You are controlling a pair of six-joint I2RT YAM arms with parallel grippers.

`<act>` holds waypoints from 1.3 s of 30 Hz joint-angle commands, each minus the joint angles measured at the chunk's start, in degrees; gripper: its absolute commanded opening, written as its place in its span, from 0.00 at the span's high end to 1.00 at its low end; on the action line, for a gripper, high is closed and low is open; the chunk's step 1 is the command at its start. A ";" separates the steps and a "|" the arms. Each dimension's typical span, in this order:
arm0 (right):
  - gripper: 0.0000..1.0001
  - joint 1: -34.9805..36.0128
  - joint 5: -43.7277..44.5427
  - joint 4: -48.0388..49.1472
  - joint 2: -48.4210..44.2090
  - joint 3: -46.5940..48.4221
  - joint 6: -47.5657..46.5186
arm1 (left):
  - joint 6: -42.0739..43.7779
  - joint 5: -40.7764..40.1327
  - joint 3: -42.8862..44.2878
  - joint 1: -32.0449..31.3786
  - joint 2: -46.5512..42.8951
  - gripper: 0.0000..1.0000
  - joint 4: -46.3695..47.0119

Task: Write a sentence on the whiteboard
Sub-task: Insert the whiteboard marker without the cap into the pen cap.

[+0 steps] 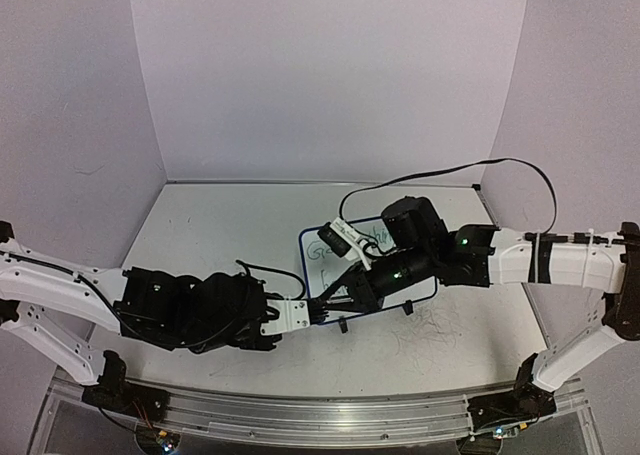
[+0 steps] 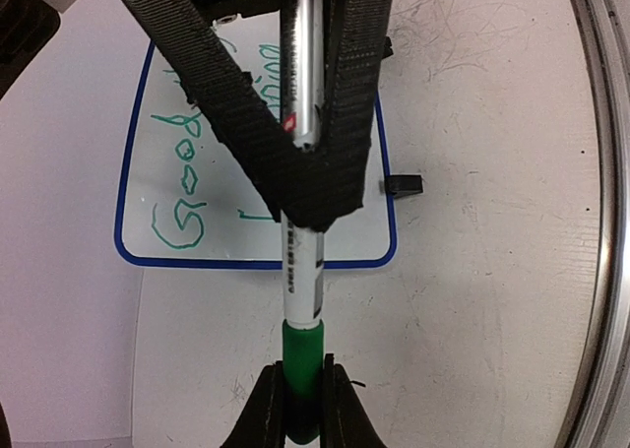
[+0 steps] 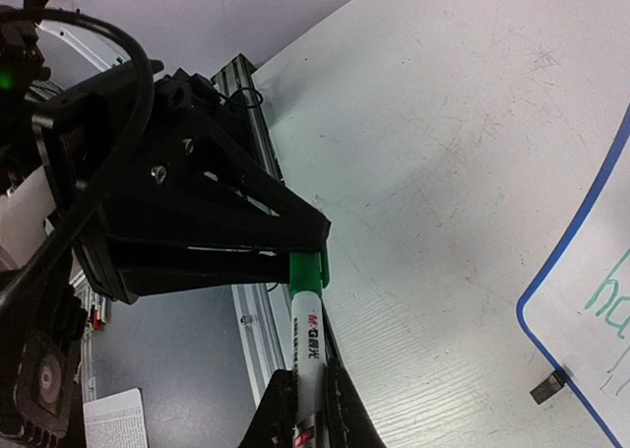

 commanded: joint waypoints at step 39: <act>0.20 -10.89 -5.05 14.93 -13.23 -3.65 24.63 | -11.55 12.17 1.49 -1.85 -5.15 1.00 -1.47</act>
